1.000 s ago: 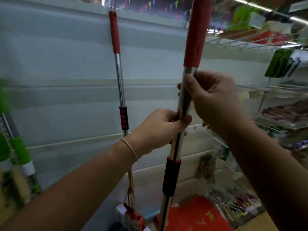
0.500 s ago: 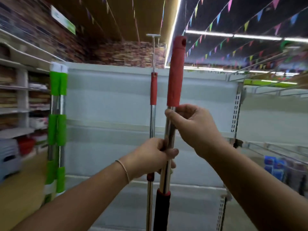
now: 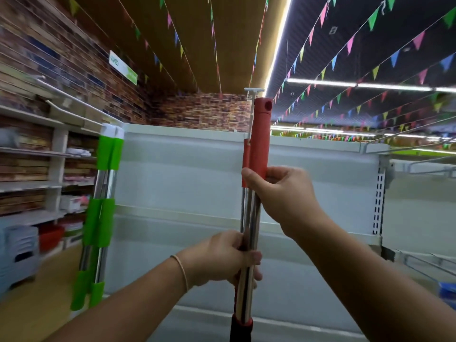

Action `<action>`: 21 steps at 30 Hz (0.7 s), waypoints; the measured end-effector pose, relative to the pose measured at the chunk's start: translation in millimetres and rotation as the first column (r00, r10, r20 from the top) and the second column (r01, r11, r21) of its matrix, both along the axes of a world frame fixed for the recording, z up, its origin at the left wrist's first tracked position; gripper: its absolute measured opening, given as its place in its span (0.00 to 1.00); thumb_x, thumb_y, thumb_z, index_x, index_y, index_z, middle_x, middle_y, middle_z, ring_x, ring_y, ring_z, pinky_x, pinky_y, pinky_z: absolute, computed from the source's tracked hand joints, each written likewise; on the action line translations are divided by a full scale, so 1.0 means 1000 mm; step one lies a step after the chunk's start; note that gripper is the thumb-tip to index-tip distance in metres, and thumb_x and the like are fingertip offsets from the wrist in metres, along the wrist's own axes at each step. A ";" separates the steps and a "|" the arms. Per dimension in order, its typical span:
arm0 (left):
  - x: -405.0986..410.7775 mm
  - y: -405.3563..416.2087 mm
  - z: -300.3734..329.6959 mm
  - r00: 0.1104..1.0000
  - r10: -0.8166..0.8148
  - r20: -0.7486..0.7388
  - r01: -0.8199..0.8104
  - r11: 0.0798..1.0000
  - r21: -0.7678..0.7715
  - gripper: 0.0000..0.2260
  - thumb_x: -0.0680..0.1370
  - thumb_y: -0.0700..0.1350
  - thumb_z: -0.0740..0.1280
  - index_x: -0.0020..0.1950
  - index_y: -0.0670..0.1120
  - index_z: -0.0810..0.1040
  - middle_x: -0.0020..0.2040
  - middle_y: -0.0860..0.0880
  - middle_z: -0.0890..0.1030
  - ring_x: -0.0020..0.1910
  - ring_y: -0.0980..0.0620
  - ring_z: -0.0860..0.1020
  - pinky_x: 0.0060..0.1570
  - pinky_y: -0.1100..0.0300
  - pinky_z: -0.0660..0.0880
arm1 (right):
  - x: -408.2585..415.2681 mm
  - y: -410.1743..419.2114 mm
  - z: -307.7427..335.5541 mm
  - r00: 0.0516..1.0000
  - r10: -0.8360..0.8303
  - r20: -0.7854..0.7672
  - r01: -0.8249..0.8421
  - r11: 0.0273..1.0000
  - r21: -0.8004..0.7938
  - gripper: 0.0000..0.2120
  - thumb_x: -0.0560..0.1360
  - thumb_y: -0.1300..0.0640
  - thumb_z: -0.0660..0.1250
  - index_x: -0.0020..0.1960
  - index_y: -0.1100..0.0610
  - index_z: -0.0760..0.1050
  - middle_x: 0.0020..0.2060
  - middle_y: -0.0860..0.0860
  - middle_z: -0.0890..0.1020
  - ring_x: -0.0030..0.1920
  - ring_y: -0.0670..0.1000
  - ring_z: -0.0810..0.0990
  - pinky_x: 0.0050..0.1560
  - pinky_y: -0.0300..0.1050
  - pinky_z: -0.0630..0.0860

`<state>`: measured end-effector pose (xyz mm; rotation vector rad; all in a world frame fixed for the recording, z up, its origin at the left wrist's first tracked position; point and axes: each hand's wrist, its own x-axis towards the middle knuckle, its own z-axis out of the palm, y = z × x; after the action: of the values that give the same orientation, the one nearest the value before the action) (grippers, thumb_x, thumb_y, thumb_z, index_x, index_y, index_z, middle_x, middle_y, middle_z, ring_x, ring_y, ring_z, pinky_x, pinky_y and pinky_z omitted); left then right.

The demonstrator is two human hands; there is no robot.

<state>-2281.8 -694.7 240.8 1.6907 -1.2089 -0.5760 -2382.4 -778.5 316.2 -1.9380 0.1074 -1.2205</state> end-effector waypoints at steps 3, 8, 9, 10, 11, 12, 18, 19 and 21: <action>0.012 -0.002 0.003 1.000 -0.022 0.014 0.021 1.000 0.014 0.08 0.82 0.43 0.63 0.54 0.38 0.74 0.52 0.36 0.84 0.48 0.41 0.84 0.48 0.51 0.81 | 0.009 -0.002 -0.001 1.000 -0.005 0.023 0.004 1.000 0.020 0.09 0.71 0.48 0.75 0.36 0.50 0.79 0.40 0.59 0.85 0.41 0.60 0.84 0.43 0.57 0.82; 0.029 0.002 0.009 0.996 -0.079 0.035 0.079 0.997 -0.007 0.04 0.81 0.40 0.64 0.52 0.40 0.74 0.52 0.38 0.84 0.51 0.42 0.84 0.44 0.53 0.80 | 0.023 -0.003 -0.002 0.998 0.000 0.066 -0.002 0.999 0.037 0.08 0.70 0.48 0.76 0.38 0.51 0.81 0.39 0.61 0.85 0.41 0.63 0.83 0.42 0.59 0.82; 0.032 0.002 0.010 0.996 -0.087 0.035 0.088 0.996 -0.010 0.04 0.81 0.40 0.64 0.52 0.40 0.74 0.52 0.38 0.84 0.51 0.42 0.84 0.44 0.54 0.80 | 0.026 -0.003 -0.002 0.998 -0.004 0.070 0.002 0.999 0.034 0.08 0.70 0.48 0.76 0.38 0.51 0.81 0.39 0.61 0.85 0.41 0.63 0.83 0.43 0.59 0.82; 0.034 0.002 0.010 0.995 -0.091 0.032 0.091 0.996 -0.011 0.04 0.81 0.40 0.65 0.52 0.40 0.75 0.52 0.38 0.84 0.51 0.42 0.84 0.44 0.54 0.80 | 0.029 -0.004 -0.003 0.997 -0.008 0.072 0.006 0.999 0.032 0.08 0.70 0.48 0.76 0.38 0.51 0.80 0.39 0.60 0.85 0.41 0.63 0.83 0.43 0.58 0.82; 0.037 0.002 0.009 0.995 -0.091 0.028 0.092 0.996 -0.012 0.04 0.81 0.40 0.65 0.53 0.40 0.75 0.52 0.38 0.84 0.51 0.43 0.84 0.44 0.54 0.80 | 0.032 -0.005 -0.004 0.997 -0.012 0.073 0.010 0.999 0.031 0.08 0.70 0.48 0.76 0.38 0.51 0.80 0.39 0.59 0.85 0.40 0.62 0.84 0.42 0.57 0.82; 0.039 0.001 0.009 0.996 -0.091 0.026 0.091 0.996 -0.012 0.04 0.81 0.40 0.65 0.53 0.40 0.75 0.52 0.39 0.84 0.51 0.43 0.84 0.44 0.54 0.80 | 0.035 -0.006 -0.005 0.997 -0.016 0.072 0.014 0.999 0.029 0.08 0.70 0.48 0.76 0.39 0.50 0.80 0.39 0.58 0.85 0.40 0.61 0.84 0.42 0.56 0.83; 0.053 -0.004 0.008 0.994 -0.112 0.011 0.112 0.994 -0.017 0.04 0.80 0.38 0.64 0.53 0.39 0.75 0.52 0.38 0.84 0.52 0.42 0.84 0.50 0.47 0.81 | 0.053 -0.010 -0.008 0.996 -0.053 0.075 0.050 0.998 0.034 0.08 0.70 0.47 0.76 0.40 0.50 0.80 0.38 0.55 0.85 0.38 0.58 0.84 0.40 0.52 0.84; 0.055 -0.005 0.009 0.993 -0.121 0.010 0.121 0.992 -0.017 0.04 0.80 0.38 0.64 0.53 0.38 0.75 0.52 0.38 0.84 0.52 0.41 0.84 0.51 0.45 0.81 | 0.055 -0.011 -0.008 0.995 -0.064 0.077 0.061 0.997 0.039 0.08 0.70 0.47 0.75 0.41 0.50 0.80 0.37 0.54 0.85 0.38 0.58 0.84 0.40 0.52 0.84; 0.059 -0.008 0.009 0.990 -0.142 0.009 0.142 0.990 -0.010 0.03 0.80 0.38 0.64 0.53 0.38 0.75 0.52 0.38 0.84 0.52 0.40 0.83 0.54 0.42 0.80 | 0.057 -0.014 -0.008 0.994 -0.081 0.079 0.077 0.996 0.052 0.09 0.70 0.47 0.75 0.43 0.52 0.82 0.37 0.55 0.85 0.38 0.59 0.84 0.39 0.54 0.83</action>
<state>-2223.1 -702.7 250.0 1.6087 -1.3436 -0.6482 -2325.0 -792.0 308.1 -1.8541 0.1714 -1.3347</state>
